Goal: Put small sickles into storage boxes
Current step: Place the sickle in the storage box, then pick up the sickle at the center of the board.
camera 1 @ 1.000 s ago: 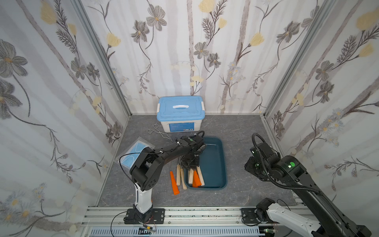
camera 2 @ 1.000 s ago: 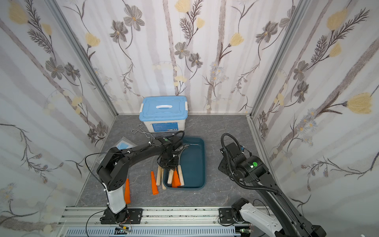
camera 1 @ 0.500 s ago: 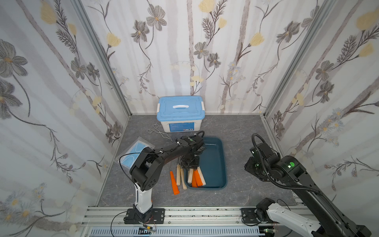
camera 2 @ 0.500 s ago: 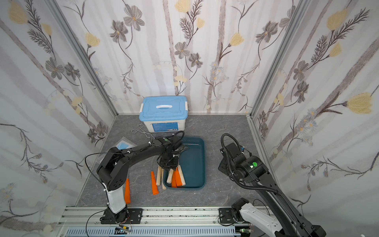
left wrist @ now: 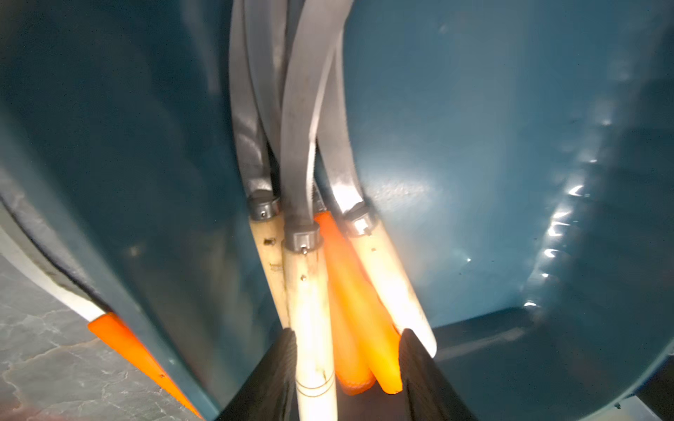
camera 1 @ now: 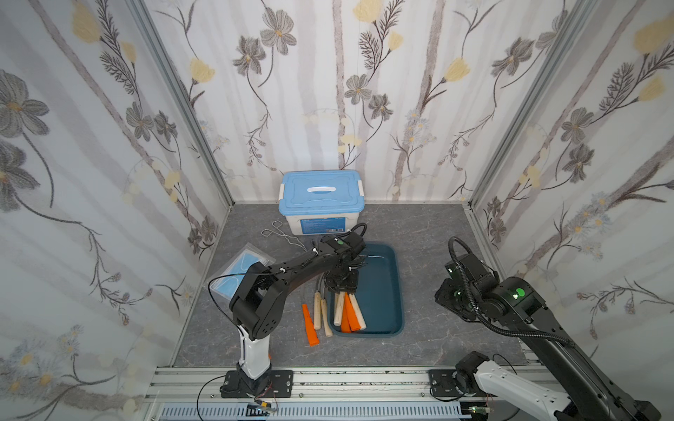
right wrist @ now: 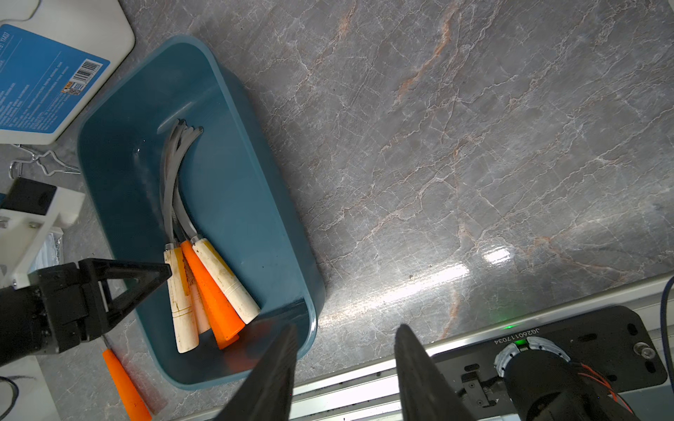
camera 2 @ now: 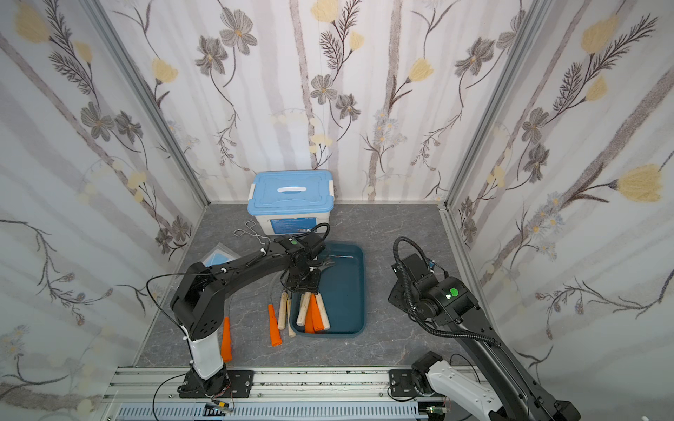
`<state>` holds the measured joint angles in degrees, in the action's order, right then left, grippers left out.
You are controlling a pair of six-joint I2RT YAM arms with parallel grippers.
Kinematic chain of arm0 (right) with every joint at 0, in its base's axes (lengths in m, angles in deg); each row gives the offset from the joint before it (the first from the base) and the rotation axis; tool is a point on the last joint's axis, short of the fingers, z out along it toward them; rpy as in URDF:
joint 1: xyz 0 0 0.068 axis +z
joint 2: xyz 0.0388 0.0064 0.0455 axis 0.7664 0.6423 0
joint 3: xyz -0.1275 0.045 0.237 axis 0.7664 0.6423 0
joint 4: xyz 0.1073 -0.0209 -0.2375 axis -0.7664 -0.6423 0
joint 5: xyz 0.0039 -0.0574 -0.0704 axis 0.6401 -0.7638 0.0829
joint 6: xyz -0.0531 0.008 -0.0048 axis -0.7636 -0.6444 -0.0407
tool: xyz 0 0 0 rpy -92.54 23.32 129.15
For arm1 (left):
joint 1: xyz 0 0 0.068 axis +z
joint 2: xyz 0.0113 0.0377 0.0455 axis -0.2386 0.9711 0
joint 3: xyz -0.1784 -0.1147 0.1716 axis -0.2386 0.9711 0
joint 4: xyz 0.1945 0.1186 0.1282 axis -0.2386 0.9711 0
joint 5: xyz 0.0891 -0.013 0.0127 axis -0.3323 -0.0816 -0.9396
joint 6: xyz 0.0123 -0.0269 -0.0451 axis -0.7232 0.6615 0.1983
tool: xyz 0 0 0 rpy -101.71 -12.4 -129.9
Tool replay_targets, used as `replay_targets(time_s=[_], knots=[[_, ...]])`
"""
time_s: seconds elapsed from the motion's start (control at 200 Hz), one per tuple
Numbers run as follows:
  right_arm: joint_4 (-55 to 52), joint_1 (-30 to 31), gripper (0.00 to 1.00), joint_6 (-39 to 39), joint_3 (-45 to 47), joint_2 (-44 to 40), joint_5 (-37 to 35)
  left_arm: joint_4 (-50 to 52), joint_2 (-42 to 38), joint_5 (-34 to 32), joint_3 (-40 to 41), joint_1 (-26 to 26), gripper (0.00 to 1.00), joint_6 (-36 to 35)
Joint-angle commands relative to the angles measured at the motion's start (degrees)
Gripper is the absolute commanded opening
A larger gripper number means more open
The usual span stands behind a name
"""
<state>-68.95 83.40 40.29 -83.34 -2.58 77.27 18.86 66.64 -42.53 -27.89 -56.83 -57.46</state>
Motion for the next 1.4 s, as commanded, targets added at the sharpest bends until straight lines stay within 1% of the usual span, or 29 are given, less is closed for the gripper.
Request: replay_targets(time_s=[0.0, 0.11, 0.35, 0.535, 0.645, 0.789, 0.879, 0.914, 1.054, 1.124, 1.279, 1.359, 1.394], knots=[[0.74, -0.04, 0.47, 0.63, -0.43, 0.06, -1.18, 1.18, -0.99, -0.54, -2.11, 0.0, 0.5, -1.69], [0.57, 0.03, 0.47, 0.46, -0.65, -0.01, -1.24, 1.39, -1.74, -0.35, -4.39, 0.04, 0.51, -4.06], [0.67, -0.05, 0.48, 0.12, -1.53, 0.24, -1.24, 1.99, -2.72, -2.67, -11.46, 0.21, 0.53, -8.52], [1.76, 0.0, 0.48, -0.57, -2.62, 1.05, -0.95, 4.07, -3.15, -4.75, -18.55, 1.98, 0.61, -12.07], [3.87, -0.05, 0.48, -1.34, -2.72, 1.85, -0.19, 4.77, -4.72, -5.98, -20.88, 4.07, 0.68, -13.46], [8.37, 0.09, 0.48, -3.09, -2.84, 4.68, 2.15, 6.57, -7.45, -7.68, -22.16, 9.21, 0.77, -15.74], [10.62, 0.21, 0.48, -4.26, -4.21, 7.29, 2.87, 7.65, -9.03, -7.68, -22.54, 13.81, 0.79, -17.55], [11.64, 0.37, 0.48, -5.14, -4.84, 8.39, 3.59, 7.87, -9.77, -7.83, -22.29, 15.61, 0.83, -18.33], [12.18, 2.17, 0.48, -7.82, -10.1, 14.48, 3.32, 7.94, -12.69, -9.07, -21.09, 21.75, 0.91, -23.82], [12.58, 3.04, 0.48, -9.04, -12.27, 17.45, 3.32, 7.5, -14.7, -9.14, -19.65, 24.59, 0.96, -25.19], [13.43, 4.37, 0.48, -10.16, -15.71, 21.78, 3.05, 8.28, -18.47, -6.21, -15.43, 29.77, 0.95, -27.99], [14.75, 5.18, 0.48, -10.5, -16.99, 23.01, 3.39, 7.98, -20.48, -4.91, -11.19, 31.21, 0.95, -30.56], [15.27, 5.75, 0.48, -10.84, -17.55, 23.68, 3.62, 8.54, -21.0, -5.48, -9.63, 31.76, 0.95, -31.35]])
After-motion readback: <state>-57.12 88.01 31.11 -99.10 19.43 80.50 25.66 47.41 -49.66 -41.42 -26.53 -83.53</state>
